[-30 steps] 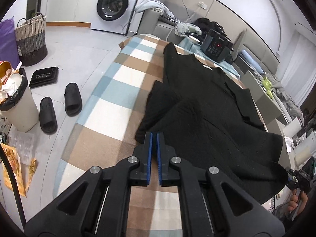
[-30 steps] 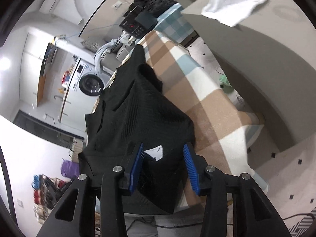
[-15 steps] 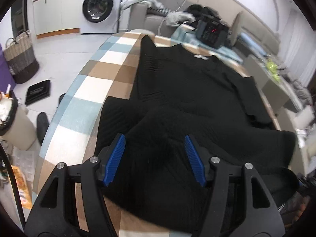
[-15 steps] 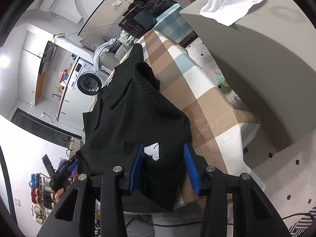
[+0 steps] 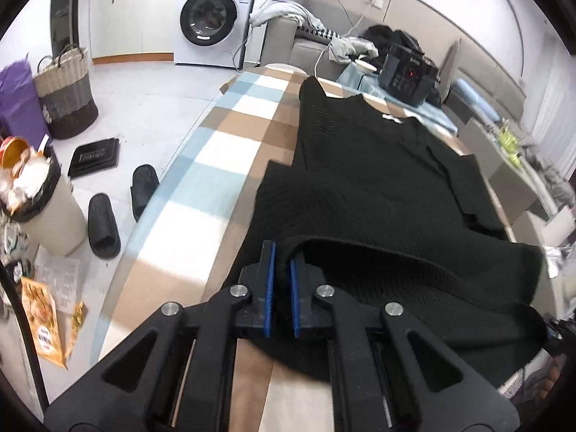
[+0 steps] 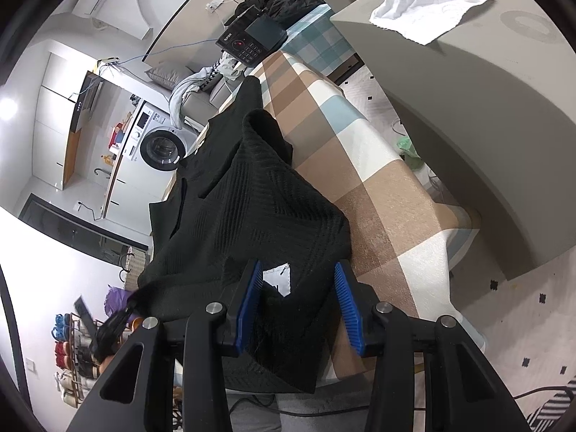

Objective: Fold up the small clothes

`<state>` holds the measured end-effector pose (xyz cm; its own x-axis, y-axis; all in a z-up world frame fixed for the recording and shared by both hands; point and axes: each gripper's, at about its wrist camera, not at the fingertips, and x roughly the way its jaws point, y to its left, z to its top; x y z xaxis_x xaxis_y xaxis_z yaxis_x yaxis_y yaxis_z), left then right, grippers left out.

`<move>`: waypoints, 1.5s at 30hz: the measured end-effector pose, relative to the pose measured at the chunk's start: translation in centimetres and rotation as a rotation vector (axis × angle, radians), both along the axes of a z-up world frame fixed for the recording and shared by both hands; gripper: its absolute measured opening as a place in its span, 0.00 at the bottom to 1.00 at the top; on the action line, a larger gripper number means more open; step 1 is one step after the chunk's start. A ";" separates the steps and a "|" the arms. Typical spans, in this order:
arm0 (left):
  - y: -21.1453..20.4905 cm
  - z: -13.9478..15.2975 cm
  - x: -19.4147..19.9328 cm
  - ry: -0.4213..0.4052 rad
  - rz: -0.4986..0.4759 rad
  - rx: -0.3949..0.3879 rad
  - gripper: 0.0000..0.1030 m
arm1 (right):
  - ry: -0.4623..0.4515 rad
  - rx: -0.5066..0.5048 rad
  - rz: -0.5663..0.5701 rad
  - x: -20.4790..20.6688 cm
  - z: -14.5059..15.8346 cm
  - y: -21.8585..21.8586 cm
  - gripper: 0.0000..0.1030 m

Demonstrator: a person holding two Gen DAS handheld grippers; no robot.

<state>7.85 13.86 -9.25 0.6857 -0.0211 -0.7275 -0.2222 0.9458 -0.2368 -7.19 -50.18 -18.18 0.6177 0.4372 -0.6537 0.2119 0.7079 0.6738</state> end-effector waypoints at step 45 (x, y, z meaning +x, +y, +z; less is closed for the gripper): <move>0.2 -4.6 -8.2 0.119 -0.021 -0.082 0.59 | 0.036 -0.212 0.154 -1.6 -0.3 1.1 0.49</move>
